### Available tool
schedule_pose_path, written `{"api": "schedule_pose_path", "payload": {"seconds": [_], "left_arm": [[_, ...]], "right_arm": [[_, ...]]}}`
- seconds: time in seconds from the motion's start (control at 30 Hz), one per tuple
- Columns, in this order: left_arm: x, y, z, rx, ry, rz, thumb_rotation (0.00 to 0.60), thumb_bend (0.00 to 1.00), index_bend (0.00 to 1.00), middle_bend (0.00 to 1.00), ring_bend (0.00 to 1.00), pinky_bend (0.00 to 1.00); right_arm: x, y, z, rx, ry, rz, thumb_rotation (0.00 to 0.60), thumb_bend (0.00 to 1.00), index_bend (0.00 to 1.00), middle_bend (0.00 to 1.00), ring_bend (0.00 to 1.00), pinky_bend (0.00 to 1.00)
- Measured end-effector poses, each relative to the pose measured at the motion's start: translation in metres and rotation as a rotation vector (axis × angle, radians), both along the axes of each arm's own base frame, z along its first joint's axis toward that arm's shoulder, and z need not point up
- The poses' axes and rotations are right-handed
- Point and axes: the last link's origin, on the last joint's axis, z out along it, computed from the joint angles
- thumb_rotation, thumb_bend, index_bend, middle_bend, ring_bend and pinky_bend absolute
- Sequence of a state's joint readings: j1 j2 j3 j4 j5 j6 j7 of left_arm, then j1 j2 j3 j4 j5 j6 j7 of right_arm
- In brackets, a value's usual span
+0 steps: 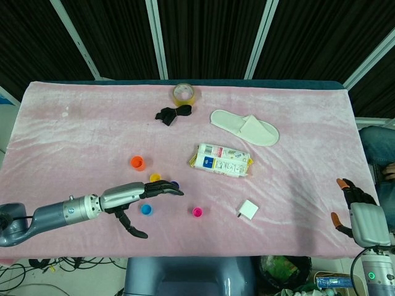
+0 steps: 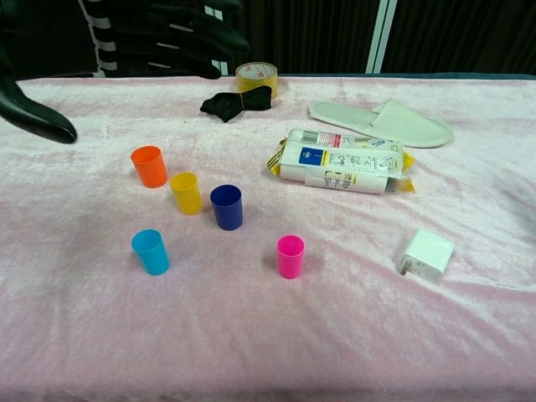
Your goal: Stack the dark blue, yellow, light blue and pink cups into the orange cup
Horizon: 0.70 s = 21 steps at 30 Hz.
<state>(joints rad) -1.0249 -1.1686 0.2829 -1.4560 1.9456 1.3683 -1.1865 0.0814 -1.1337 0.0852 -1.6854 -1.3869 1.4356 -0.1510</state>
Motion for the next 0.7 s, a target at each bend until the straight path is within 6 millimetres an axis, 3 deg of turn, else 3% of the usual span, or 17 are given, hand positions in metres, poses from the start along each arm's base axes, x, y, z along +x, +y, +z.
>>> {"api": "schedule_pose_path", "payload": {"seconds": [0.17,0.37,0.47,0.7], "left_arm": [[0.001,0.005,-0.014,0.341,0.144,-0.108,0.600,0.15,0.06,0.08,0.00,0.01],[0.006,0.014,-0.038,0.629,0.362,-0.181,0.600,0.16,0.06,0.12,0.00,0.00],[0.007,0.019,-0.053,0.679,0.457,-0.167,0.600,0.16,0.06,0.14,0.00,0.00],[0.015,0.021,-0.086,0.615,0.547,-0.142,0.600,0.17,0.10,0.17,0.00,0.00]], "right_arm": [[0.000,0.000,0.000,0.000,-0.002,-0.003,0.600,0.29,0.13,0.10,0.17,0.24],[-0.001,0.000,0.001,0.001,-0.003,-0.005,0.600,0.29,0.13,0.10,0.17,0.24],[-0.001,-0.001,0.001,0.001,-0.005,-0.007,0.600,0.29,0.13,0.10,0.17,0.24],[-0.001,-0.001,0.001,0.000,-0.007,-0.008,0.600,0.29,0.13,0.10,0.17,0.24]]}}
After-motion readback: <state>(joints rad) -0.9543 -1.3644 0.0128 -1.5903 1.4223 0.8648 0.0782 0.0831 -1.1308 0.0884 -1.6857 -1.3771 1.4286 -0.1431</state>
